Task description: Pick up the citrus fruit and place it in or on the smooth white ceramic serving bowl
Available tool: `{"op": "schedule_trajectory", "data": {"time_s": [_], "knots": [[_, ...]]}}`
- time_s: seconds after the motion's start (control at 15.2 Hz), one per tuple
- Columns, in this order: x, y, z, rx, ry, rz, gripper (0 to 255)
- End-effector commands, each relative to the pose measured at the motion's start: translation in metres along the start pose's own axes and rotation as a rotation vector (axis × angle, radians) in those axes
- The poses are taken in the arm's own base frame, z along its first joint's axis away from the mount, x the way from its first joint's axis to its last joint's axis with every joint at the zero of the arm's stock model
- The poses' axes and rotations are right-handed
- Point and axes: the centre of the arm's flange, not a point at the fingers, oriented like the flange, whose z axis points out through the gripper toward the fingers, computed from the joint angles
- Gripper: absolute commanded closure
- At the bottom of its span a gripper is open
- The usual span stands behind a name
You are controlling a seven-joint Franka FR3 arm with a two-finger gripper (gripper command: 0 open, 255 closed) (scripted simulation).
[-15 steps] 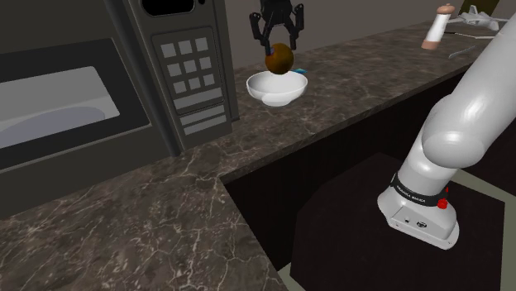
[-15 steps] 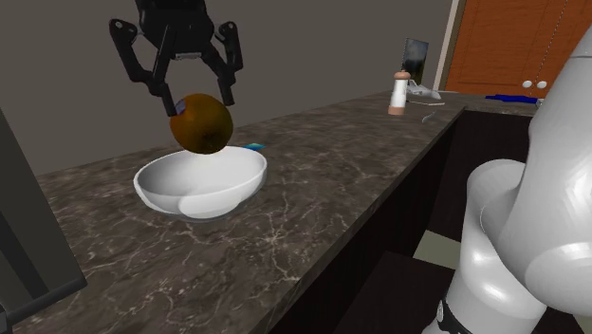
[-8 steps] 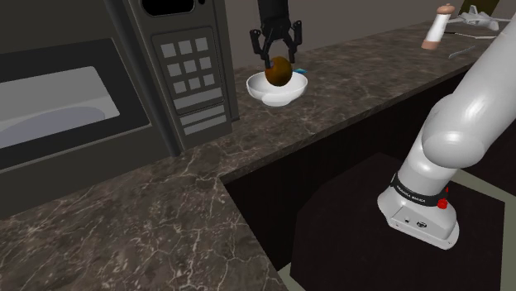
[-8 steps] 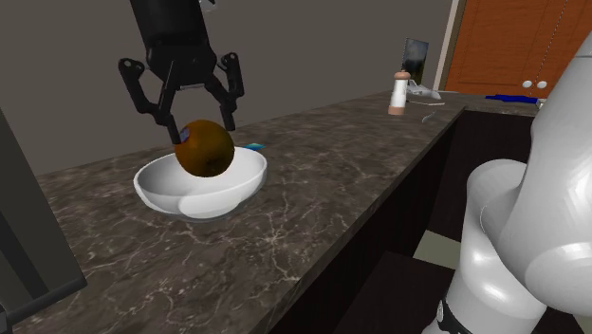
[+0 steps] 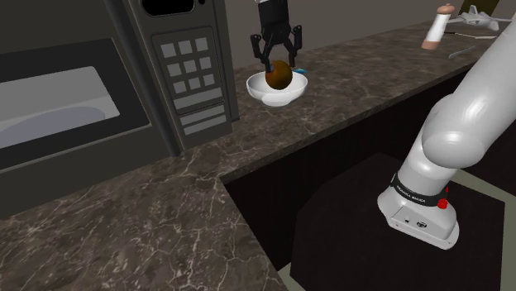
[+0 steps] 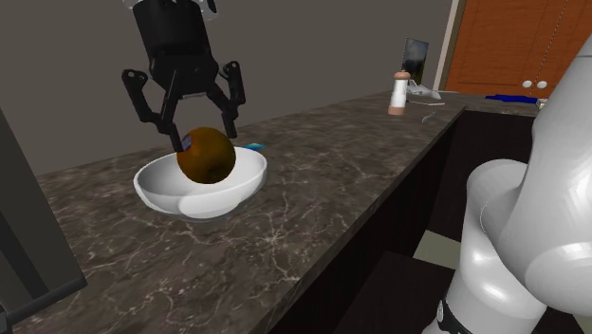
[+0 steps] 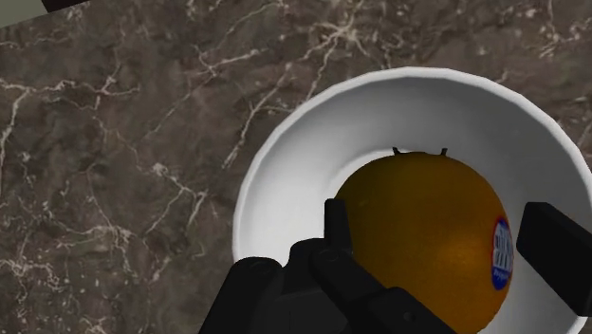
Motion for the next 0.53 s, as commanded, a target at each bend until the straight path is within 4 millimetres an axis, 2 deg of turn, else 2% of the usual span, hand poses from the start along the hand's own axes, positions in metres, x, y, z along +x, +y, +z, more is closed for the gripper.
{"op": "schedule_trajectory", "data": {"time_s": [0.0, 0.07, 0.4, 0.46], "knots": [[0.000, 0.000, 0.000, 0.000, 0.000, 0.000, 255], [0.000, 0.000, 0.000, 0.000, 0.000, 0.000, 0], [0.000, 0.000, 0.000, 0.000, 0.000, 0.000, 0], [0.000, 0.000, -0.013, 0.000, 0.000, 0.000, 0]]}}
